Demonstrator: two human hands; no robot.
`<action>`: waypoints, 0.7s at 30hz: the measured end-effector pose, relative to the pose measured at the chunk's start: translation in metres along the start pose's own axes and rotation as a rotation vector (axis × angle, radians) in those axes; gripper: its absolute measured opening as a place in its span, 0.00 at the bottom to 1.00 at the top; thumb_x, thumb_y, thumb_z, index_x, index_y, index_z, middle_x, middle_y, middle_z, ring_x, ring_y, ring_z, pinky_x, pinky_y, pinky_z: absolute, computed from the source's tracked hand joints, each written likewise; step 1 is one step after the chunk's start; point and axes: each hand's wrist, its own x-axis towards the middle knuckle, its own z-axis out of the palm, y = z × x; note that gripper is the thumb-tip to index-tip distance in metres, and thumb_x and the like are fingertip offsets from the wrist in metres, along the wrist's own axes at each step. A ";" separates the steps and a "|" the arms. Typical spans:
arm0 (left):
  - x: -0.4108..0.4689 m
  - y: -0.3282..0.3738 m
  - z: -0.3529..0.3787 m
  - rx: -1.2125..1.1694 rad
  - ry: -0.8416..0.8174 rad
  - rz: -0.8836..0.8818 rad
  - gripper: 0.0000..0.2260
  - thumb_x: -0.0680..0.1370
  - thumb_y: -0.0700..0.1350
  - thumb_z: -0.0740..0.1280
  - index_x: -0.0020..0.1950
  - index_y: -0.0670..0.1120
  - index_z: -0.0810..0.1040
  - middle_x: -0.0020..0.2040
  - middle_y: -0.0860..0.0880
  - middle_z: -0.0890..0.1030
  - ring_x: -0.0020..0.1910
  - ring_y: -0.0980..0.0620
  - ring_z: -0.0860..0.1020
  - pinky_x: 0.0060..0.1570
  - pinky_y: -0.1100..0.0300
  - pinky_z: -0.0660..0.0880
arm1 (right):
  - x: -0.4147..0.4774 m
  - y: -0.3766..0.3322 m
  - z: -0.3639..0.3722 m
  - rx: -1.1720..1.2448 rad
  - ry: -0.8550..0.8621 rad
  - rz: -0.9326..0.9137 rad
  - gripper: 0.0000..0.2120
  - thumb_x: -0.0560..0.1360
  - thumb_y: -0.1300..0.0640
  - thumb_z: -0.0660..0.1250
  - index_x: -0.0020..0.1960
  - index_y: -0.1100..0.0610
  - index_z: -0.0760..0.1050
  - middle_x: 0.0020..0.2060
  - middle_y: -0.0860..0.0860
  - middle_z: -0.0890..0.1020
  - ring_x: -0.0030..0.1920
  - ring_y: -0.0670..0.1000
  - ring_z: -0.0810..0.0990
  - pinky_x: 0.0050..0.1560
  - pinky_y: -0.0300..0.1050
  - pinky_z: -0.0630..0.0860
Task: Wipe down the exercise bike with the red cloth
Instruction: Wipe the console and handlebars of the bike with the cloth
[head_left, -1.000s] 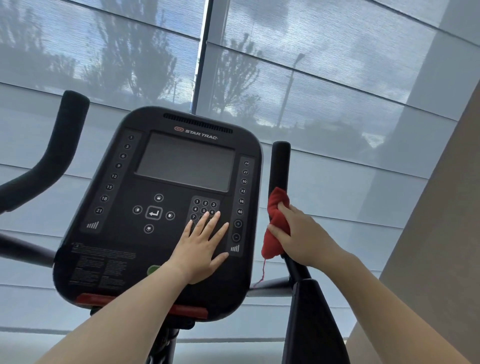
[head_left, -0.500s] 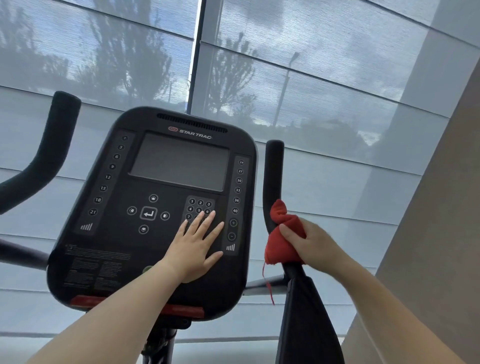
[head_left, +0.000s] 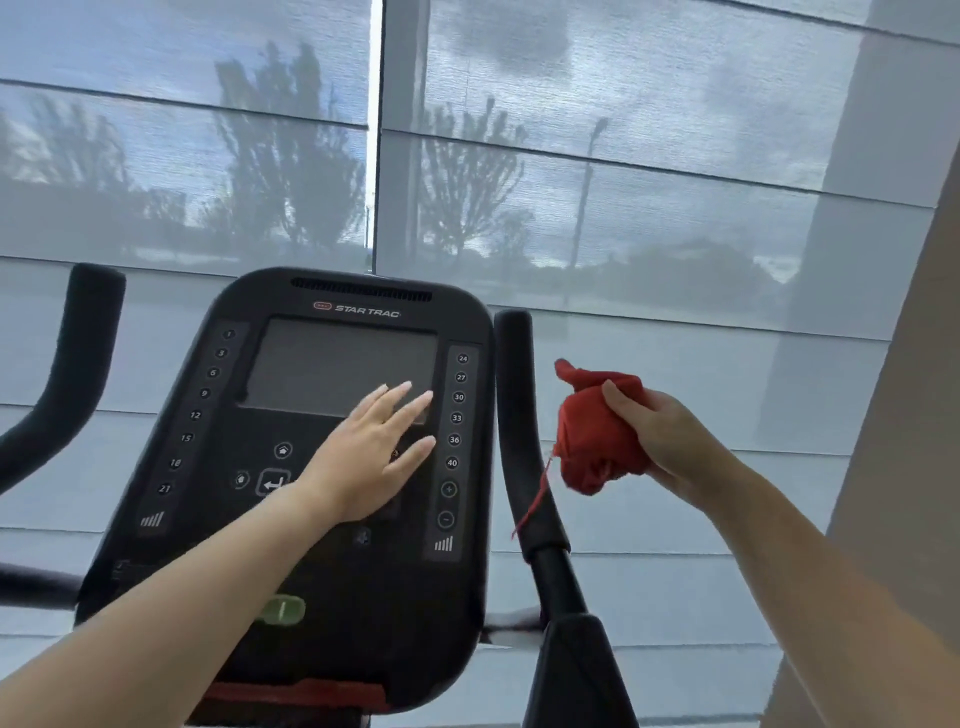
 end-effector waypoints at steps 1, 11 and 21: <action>0.011 0.006 -0.011 -0.023 0.011 -0.001 0.28 0.78 0.63 0.50 0.77 0.58 0.53 0.78 0.55 0.53 0.77 0.57 0.45 0.73 0.58 0.45 | 0.009 -0.003 -0.002 -0.005 0.013 -0.037 0.13 0.78 0.48 0.61 0.55 0.51 0.80 0.48 0.57 0.83 0.41 0.58 0.81 0.36 0.54 0.74; 0.077 0.062 -0.065 -0.072 0.130 0.050 0.26 0.77 0.64 0.50 0.75 0.63 0.54 0.77 0.57 0.56 0.75 0.59 0.51 0.74 0.57 0.49 | 0.075 0.003 0.025 0.010 -0.252 -0.233 0.08 0.75 0.47 0.64 0.54 0.42 0.75 0.47 0.48 0.84 0.45 0.49 0.83 0.40 0.41 0.79; 0.074 0.080 -0.047 -0.067 0.182 0.033 0.22 0.78 0.63 0.51 0.71 0.66 0.63 0.75 0.60 0.61 0.74 0.63 0.55 0.69 0.64 0.51 | 0.087 0.043 0.021 0.075 -0.383 -0.273 0.10 0.74 0.46 0.65 0.54 0.44 0.74 0.41 0.43 0.83 0.42 0.47 0.82 0.35 0.41 0.77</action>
